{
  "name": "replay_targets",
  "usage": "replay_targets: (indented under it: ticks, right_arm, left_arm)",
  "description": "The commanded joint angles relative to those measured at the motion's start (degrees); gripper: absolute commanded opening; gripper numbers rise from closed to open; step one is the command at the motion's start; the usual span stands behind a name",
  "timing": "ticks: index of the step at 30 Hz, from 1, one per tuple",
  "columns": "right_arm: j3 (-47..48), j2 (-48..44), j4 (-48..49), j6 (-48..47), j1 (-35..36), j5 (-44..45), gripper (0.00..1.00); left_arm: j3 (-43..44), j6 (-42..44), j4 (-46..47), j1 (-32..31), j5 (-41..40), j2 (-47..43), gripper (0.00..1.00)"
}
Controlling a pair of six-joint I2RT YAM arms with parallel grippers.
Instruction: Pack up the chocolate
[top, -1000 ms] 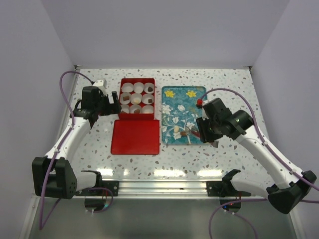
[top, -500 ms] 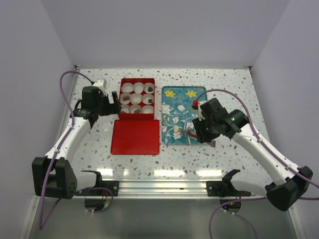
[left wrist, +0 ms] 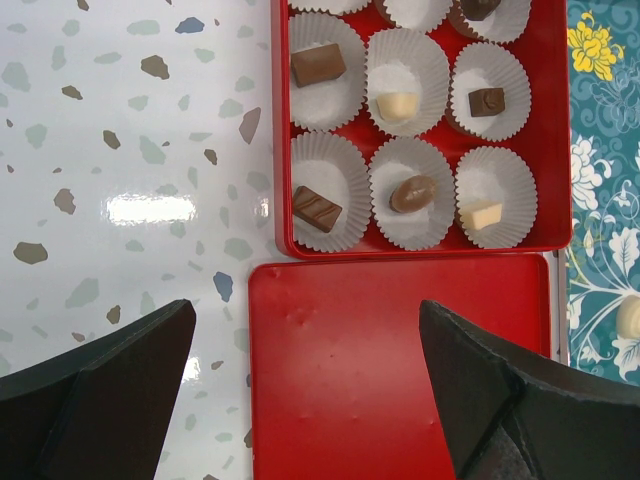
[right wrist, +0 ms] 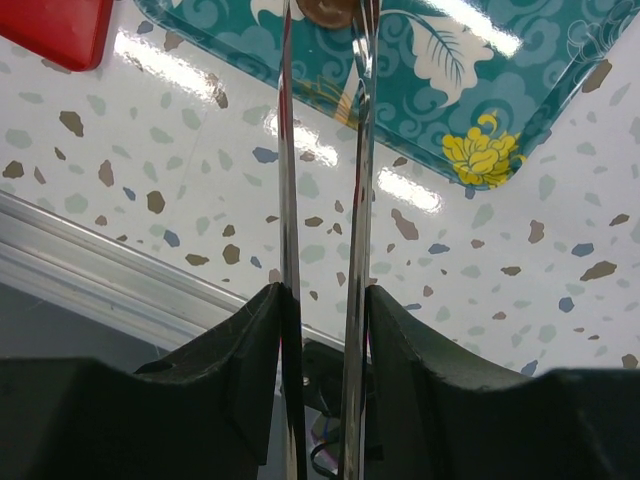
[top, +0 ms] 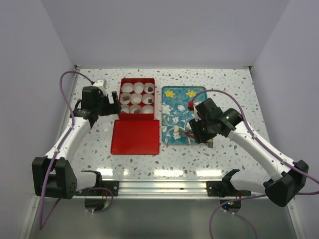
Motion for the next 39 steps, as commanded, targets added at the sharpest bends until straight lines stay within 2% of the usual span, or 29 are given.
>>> replay_targets:
  ticks: [1,17,28,39]
  right_arm:
    - [0.16,0.5,0.63,-0.87,0.71,-0.42,0.42]
    - [3.32,-0.02,-2.63,1.05,1.94,6.52,0.41]
    - [3.5,1.29,-1.57,1.41,2.03,3.8,0.41]
    - [4.37,1.82,-1.39,2.02,2.11,2.65,0.27]
  left_arm:
    - [1.0,0.63,1.59,-0.17,-0.23,-1.45,1.0]
    - [0.03,0.46,2.03,-0.17,-0.05,-1.89,1.0]
    - [-0.23,0.72,2.12,-0.17,-0.31,-2.24,1.0]
    - [-0.24,0.98,2.56,-0.17,-0.4,-2.16,1.0]
